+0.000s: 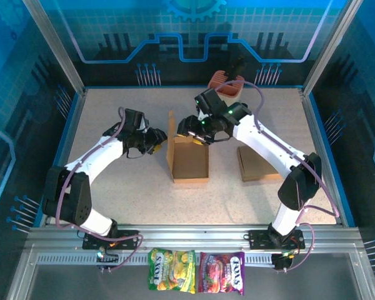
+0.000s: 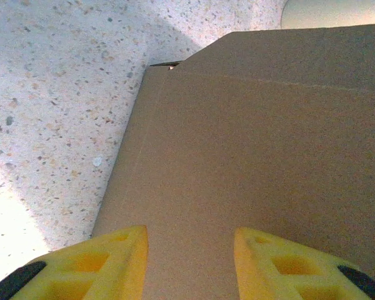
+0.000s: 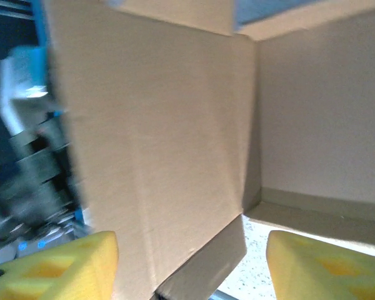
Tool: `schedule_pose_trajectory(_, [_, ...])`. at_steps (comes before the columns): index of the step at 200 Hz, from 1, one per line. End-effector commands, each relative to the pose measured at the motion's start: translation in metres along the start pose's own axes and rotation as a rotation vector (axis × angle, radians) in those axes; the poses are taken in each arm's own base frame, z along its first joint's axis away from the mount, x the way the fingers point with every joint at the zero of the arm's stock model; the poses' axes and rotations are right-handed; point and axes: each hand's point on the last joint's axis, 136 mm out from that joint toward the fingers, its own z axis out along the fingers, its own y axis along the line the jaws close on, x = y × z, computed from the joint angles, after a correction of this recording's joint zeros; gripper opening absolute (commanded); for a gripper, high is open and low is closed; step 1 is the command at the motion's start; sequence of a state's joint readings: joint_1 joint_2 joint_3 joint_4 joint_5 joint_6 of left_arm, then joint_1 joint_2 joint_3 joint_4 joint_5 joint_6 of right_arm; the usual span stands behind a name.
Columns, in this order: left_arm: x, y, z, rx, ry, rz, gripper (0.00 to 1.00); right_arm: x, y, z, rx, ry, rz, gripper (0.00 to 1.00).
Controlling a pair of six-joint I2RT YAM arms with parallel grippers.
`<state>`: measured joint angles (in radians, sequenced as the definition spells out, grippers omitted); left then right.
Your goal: Fold the paper box
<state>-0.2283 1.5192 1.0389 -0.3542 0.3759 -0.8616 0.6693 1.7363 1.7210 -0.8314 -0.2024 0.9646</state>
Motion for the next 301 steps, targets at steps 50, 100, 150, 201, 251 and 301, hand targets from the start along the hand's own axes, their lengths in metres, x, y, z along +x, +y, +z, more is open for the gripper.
schedule_pose_trajectory(50, [0.004, -0.033, 0.013, 0.006, 0.057, 0.099, 0.41, -0.001, 0.035, 0.008, 0.013, 0.068, -0.071, 0.60])
schedule_pose_trajectory(100, [0.007, -0.045, 0.017, 0.010, 0.065, 0.143, 0.41, -0.008, 0.017, 0.019, 0.131, 0.076, 0.028, 0.46])
schedule_pose_trajectory(150, [0.003, -0.049, 0.003, -0.034, 0.013, 0.227, 0.45, -0.020, 0.003, 0.021, 0.156, 0.011, 0.187, 0.00])
schedule_pose_trajectory(201, [-0.017, -0.032, -0.072, -0.210, -0.248, 0.321, 0.52, -0.043, -0.013, -0.009, 0.176, -0.210, 0.485, 0.00])
schedule_pose_trajectory(251, [0.031, -0.019, -0.091, -0.109, -0.155, 0.458, 0.45, -0.053, -0.025, -0.029, 0.295, -0.330, 0.688, 0.00])
schedule_pose_trajectory(301, [0.081, -0.023, -0.079, 0.068, -0.079, 0.783, 0.46, -0.052, -0.028, -0.021, 0.358, -0.300, 0.721, 0.00])
